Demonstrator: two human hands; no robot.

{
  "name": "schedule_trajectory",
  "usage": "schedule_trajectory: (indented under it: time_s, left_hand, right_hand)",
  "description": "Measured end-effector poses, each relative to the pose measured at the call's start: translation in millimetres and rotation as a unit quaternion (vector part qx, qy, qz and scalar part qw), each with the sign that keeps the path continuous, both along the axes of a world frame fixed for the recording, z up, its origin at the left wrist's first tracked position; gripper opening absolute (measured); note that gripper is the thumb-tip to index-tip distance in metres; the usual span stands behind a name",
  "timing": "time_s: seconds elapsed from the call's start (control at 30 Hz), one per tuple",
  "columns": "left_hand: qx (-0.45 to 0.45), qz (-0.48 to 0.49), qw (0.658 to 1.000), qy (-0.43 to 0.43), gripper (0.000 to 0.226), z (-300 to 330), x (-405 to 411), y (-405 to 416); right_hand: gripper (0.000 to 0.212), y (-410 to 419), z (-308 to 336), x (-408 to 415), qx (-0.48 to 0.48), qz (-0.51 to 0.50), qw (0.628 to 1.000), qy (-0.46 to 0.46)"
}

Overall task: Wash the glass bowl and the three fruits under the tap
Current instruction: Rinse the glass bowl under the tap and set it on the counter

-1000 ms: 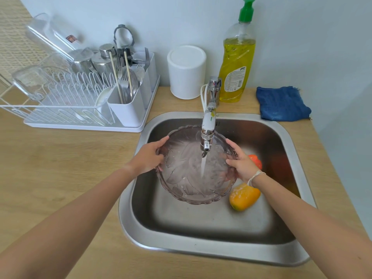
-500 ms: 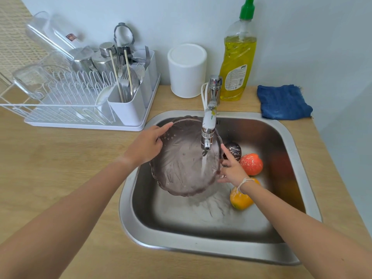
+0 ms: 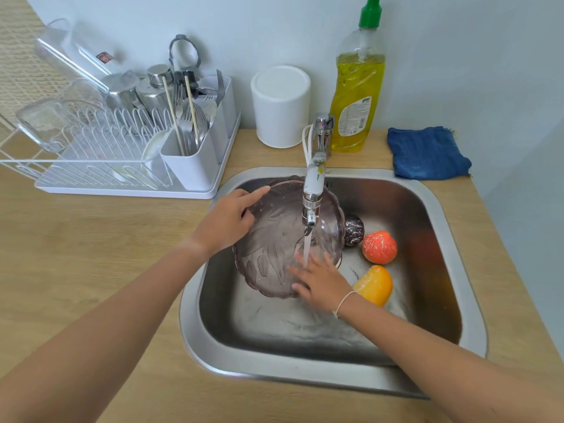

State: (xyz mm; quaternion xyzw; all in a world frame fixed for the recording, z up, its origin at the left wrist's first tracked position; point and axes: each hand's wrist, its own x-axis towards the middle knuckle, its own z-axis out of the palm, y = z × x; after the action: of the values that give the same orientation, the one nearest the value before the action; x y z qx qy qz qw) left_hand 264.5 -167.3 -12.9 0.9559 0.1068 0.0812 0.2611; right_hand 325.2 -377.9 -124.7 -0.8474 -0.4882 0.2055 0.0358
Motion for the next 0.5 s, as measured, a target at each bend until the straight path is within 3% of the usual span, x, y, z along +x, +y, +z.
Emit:
schedule_trajectory:
  time_s: [0.1,0.23,0.37,0.5]
  left_hand:
    - [-0.007,0.001,1.0,-0.001,0.057,3.3,-1.5,4.5]
    - [-0.027,0.012,1.0,0.011,0.058,5.0,-7.0,15.3]
    - [-0.063,0.044,0.997,0.002,0.06,1.1,-8.1,20.6]
    - [-0.104,0.079,0.991,-0.004,0.062,-0.9,-5.3,22.3]
  right_hand:
    - [0.078,-1.9,-3.6,-3.7,-0.041,0.033,0.999,-0.011]
    - [0.049,-11.5,6.1,24.2,-0.049,0.025,0.992,-0.116]
    - [0.046,-17.0,18.4,57.7,-0.015,-0.011,0.976,-0.217]
    - [0.046,-16.4,24.7,59.8,0.004,-0.045,0.976,-0.213]
